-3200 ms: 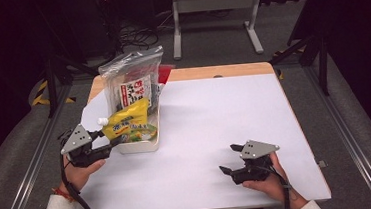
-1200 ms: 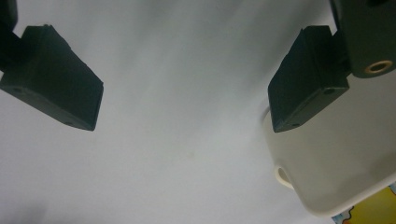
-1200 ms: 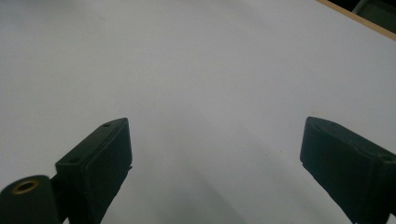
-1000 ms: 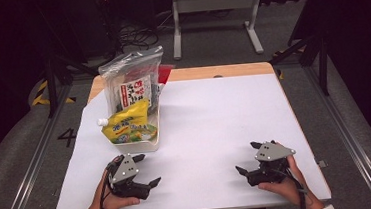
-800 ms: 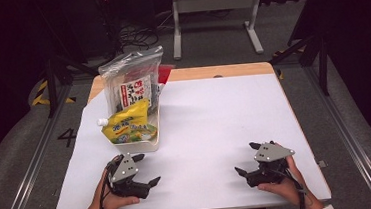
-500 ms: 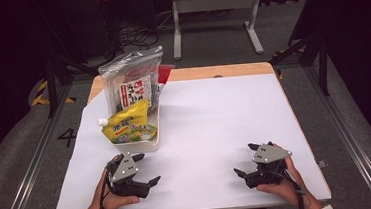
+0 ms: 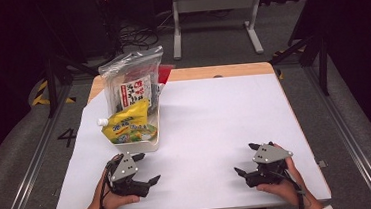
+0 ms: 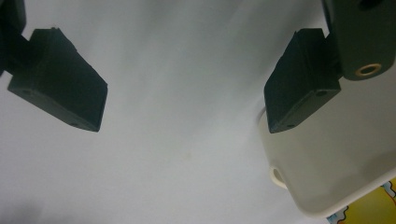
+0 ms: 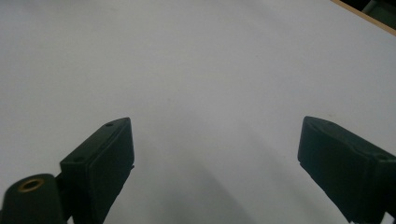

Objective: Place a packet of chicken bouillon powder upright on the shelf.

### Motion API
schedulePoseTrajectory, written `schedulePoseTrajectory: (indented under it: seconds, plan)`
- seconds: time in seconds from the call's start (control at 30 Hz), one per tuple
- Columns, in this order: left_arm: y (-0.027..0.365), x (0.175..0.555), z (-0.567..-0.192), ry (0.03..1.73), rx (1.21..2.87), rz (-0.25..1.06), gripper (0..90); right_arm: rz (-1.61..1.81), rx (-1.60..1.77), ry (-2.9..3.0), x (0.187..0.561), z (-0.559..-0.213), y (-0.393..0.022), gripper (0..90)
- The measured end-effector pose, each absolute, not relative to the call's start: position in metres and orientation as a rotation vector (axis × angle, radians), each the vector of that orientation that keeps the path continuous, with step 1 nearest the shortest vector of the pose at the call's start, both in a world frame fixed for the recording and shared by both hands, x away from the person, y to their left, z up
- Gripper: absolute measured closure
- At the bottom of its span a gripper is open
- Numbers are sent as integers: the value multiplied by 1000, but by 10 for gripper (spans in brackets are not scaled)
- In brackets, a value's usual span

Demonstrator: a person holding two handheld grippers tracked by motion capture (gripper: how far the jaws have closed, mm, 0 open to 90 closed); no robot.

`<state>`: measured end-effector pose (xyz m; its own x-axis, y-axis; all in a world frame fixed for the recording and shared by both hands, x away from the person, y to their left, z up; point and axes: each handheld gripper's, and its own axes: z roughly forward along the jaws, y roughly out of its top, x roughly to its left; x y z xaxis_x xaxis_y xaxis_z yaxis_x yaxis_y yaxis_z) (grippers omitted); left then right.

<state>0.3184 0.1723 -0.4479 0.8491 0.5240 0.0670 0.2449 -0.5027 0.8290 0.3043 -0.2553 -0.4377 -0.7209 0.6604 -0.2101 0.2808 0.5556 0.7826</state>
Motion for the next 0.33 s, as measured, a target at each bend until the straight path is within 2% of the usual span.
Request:
schedulePoseTrajectory:
  seconds: [0.33]
  plan:
    - [170,320,-447,548,2104,386,139,1040,756,2295,302,-436,-257,97]
